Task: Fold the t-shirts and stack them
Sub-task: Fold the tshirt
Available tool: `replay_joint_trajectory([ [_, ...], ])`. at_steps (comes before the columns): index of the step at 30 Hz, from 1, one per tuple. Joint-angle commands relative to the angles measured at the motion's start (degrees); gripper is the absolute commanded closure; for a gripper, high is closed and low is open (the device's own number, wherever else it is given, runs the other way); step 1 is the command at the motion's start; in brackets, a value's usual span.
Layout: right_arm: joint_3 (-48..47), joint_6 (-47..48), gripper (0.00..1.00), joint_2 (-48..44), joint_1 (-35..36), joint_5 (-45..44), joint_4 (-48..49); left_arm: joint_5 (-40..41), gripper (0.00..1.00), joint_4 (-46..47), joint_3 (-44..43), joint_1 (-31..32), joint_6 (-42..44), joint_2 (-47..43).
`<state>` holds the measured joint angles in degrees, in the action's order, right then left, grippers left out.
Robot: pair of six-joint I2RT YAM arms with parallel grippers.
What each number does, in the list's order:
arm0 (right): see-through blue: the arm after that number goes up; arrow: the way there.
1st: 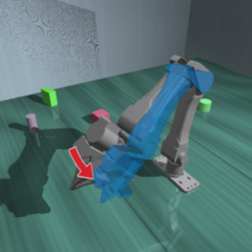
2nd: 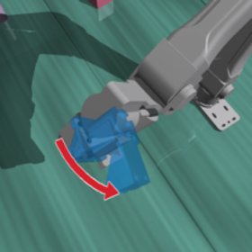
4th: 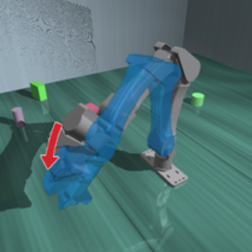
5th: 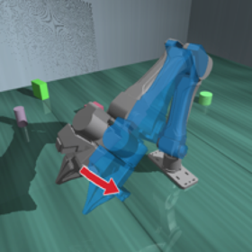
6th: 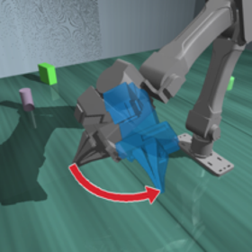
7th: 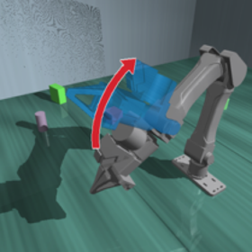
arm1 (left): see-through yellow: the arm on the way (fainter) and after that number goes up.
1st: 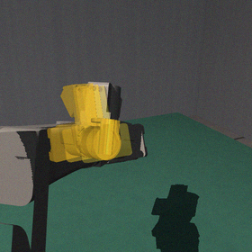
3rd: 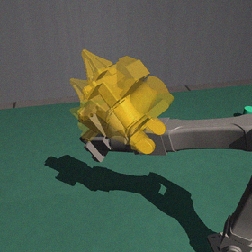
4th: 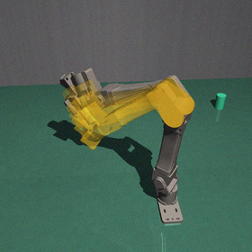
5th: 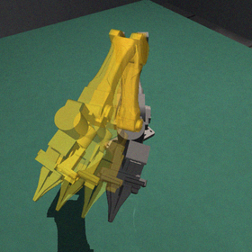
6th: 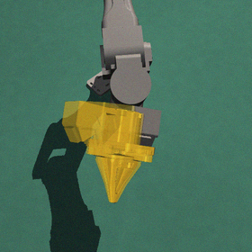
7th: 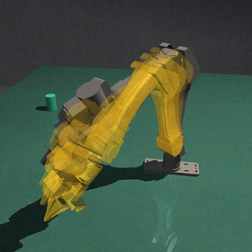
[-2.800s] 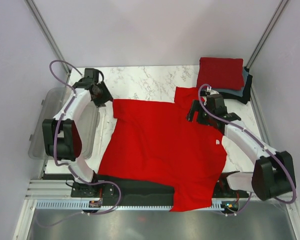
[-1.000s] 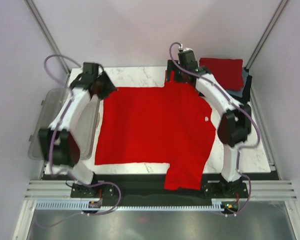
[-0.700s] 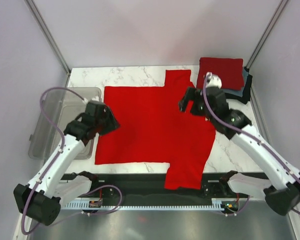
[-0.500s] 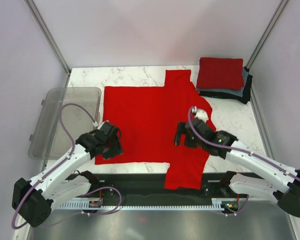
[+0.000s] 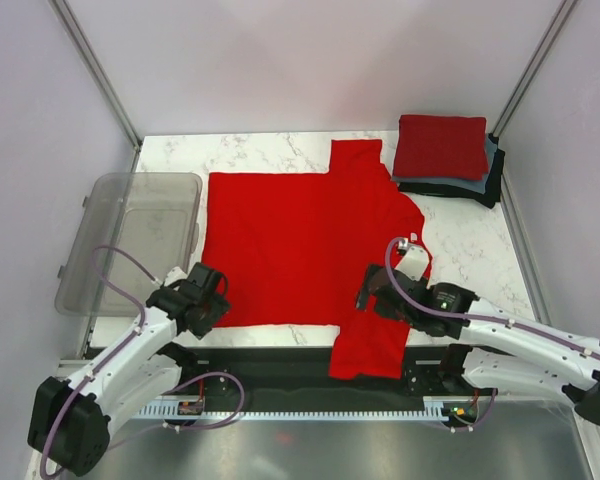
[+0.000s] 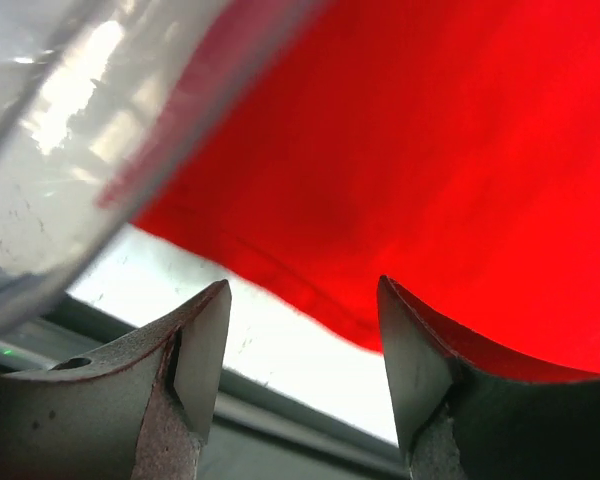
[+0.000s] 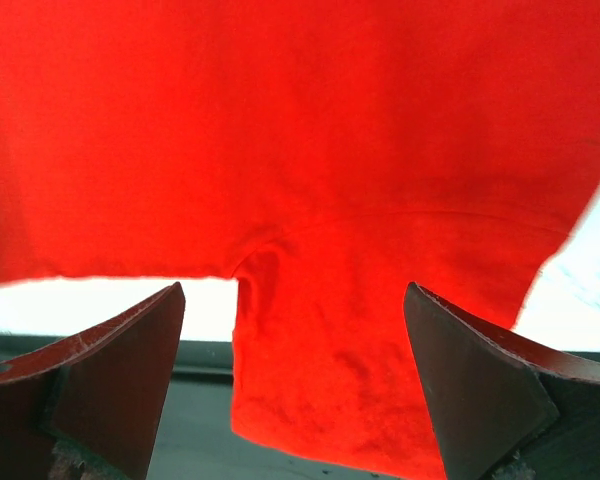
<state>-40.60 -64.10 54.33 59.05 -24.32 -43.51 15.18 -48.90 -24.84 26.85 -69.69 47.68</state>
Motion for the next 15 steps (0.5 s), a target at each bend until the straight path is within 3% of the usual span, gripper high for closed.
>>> replay_joint_trajectory([
  [1, 0.26, -8.05, 0.02, -3.34, 0.19, -8.89, -6.22, 2.75, 0.34, 3.73, 2.08, -3.73, -6.85, 0.05],
  [6, 2.19, -12.80, 0.02, -4.23, 0.10, -9.79, -8.26, 5.03, 0.40, 3.47, 1.81, -4.79, -7.47, 0.92],
  [12, 5.35, -10.88, 0.02, 2.25, 0.10, -2.32, -0.90, 4.52, 0.46, 3.55, -1.08, -4.88, -6.34, 7.77],
  [15, 4.74, -10.18, 0.02, 4.99, 0.19, -1.61, 0.17, 2.75, 0.42, 3.38, -1.09, -2.42, -6.24, 7.96],
])
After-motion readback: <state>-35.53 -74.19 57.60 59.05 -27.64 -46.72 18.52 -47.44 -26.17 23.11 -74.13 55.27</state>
